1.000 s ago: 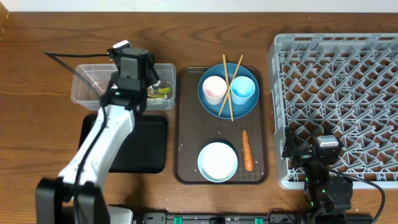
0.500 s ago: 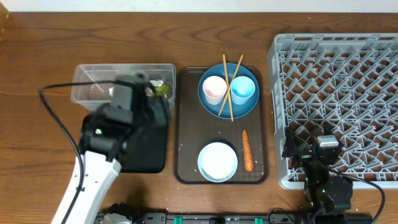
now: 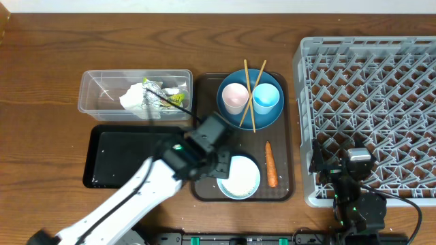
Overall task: Sort waste into correct bins and load items into the dishwasher rack
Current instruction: 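Reach the left gripper to the white rice bowl and grip its rim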
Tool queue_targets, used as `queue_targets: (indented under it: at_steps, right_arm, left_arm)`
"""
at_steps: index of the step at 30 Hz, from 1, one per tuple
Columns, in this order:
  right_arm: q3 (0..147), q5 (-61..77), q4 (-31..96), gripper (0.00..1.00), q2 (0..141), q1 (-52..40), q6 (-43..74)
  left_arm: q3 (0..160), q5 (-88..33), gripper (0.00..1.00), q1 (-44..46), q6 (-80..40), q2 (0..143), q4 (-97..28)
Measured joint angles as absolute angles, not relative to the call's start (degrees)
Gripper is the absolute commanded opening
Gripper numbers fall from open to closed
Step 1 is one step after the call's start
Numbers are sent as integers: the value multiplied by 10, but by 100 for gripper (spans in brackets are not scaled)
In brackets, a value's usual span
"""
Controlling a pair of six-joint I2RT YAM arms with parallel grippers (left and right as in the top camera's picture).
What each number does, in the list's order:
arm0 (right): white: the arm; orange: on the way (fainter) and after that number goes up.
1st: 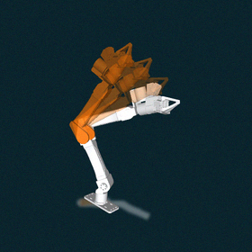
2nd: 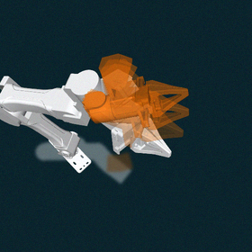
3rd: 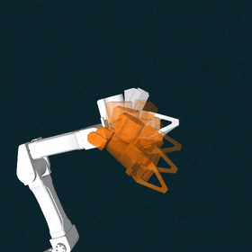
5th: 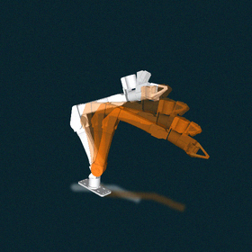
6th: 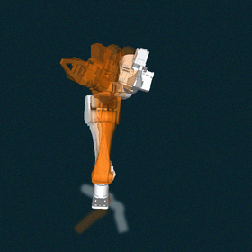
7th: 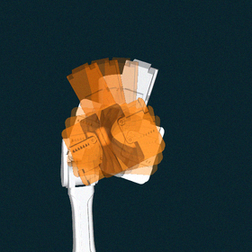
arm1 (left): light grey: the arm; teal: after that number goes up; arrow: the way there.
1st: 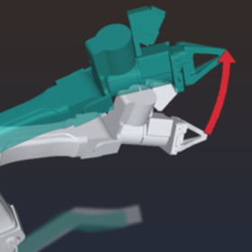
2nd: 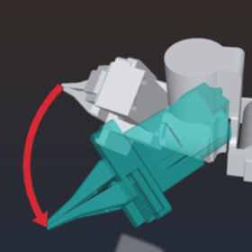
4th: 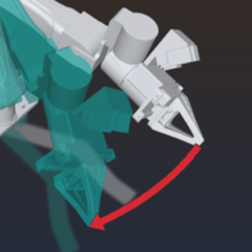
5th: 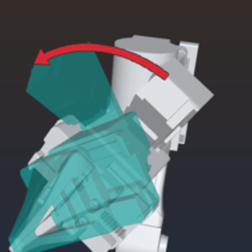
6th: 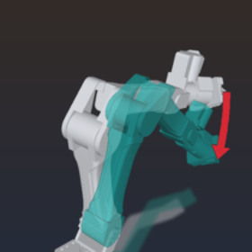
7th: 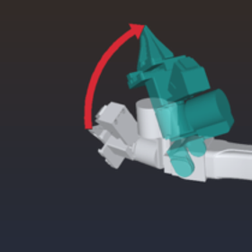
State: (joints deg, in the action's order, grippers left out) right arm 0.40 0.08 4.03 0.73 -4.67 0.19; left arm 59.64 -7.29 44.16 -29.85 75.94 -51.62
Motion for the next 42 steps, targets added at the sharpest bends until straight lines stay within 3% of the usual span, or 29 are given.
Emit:
queue_targets:
  at_steps: [7, 11, 18, 22, 29, 42]
  right_arm:
    - [4, 1, 41, 99, 7, -47, 2]
    - [4, 1, 41, 99, 7, -47, 2]
    - [4, 1, 41, 99, 7, -47, 2]
    - [4, 1, 41, 99, 7, -47, 2]
    - [4, 1, 41, 99, 7, -47, 2]
    - [4, 1, 40, 99, 7, -47, 2]
  left_arm:
    - [596, -62, 56, 479, -315, 844, -518]
    - [596, -60, 50, 479, -318, 887, -515]
    - [596, -83, 50, 490, -327, 863, -448]
    - [596, -92, 51, 543, -346, 846, -397]
    - [596, -37, 52, 629, -388, 875, -373]
    - [596, 35, 48, 669, -405, 944, -329]
